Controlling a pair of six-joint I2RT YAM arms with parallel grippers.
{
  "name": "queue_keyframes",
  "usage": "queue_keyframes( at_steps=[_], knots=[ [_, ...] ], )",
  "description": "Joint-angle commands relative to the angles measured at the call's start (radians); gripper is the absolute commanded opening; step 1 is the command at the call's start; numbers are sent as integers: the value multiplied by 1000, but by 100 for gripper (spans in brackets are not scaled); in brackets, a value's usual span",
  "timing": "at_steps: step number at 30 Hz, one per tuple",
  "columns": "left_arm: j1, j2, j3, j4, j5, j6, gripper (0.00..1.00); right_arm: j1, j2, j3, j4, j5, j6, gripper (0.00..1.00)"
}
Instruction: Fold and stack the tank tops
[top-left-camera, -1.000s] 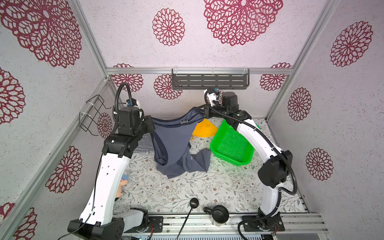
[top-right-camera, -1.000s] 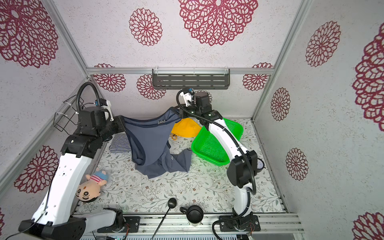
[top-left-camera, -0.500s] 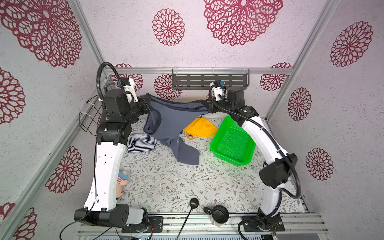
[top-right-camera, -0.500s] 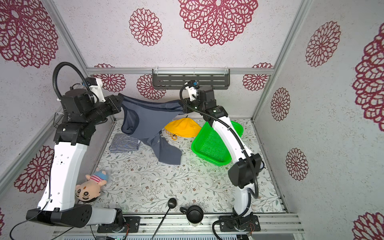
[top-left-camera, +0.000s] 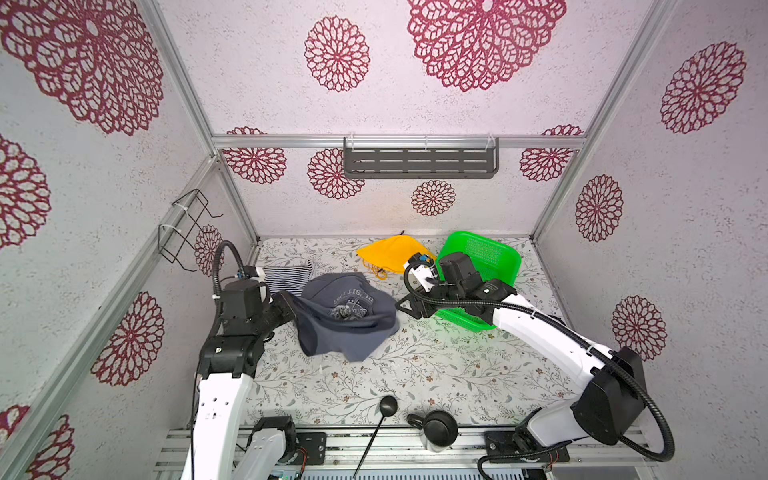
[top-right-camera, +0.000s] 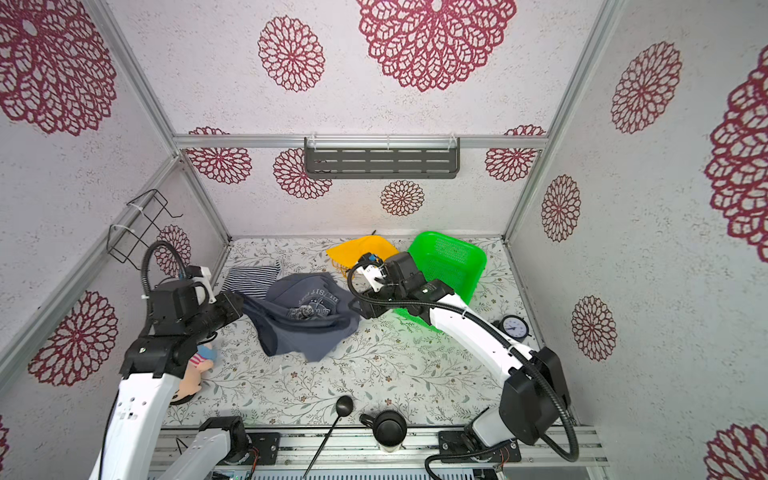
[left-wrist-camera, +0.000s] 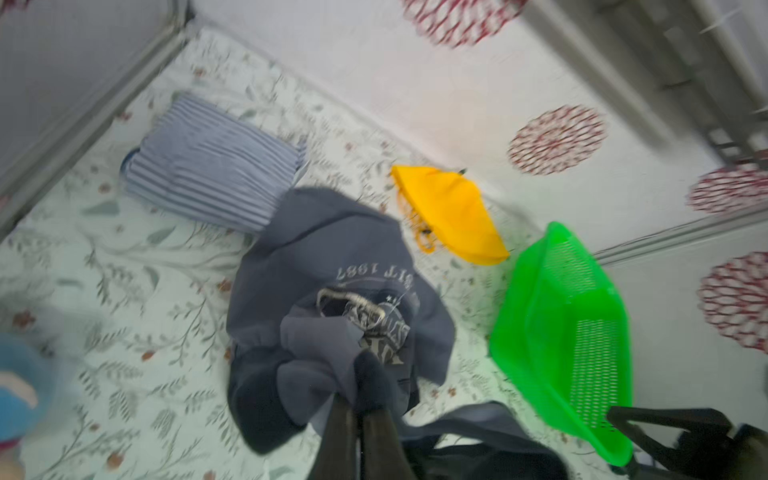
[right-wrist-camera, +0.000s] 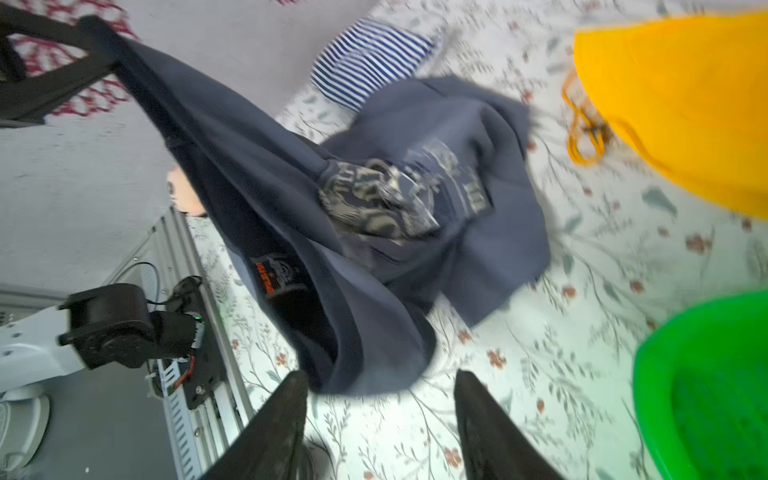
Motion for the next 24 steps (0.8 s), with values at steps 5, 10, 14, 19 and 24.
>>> queue_keyframes(
  at_steps=[5,10,14,19,24],
  knots=[
    [2,89,-59,103,-1,-46,7,-341,11,26,-60,278,78,69],
    [-92,146,-84,160,-31,-87,12,-398,185,96,-49,397,111,64],
    [-220,215,-98,222,-53,-124,19,-446,319,136,-29,440,125,60],
    [-298,289,-93,307,-56,-154,19,-509,442,216,-27,461,107,59],
    [-369,357,-37,357,-44,-163,18,-550,561,314,-47,510,90,59]
  ],
)
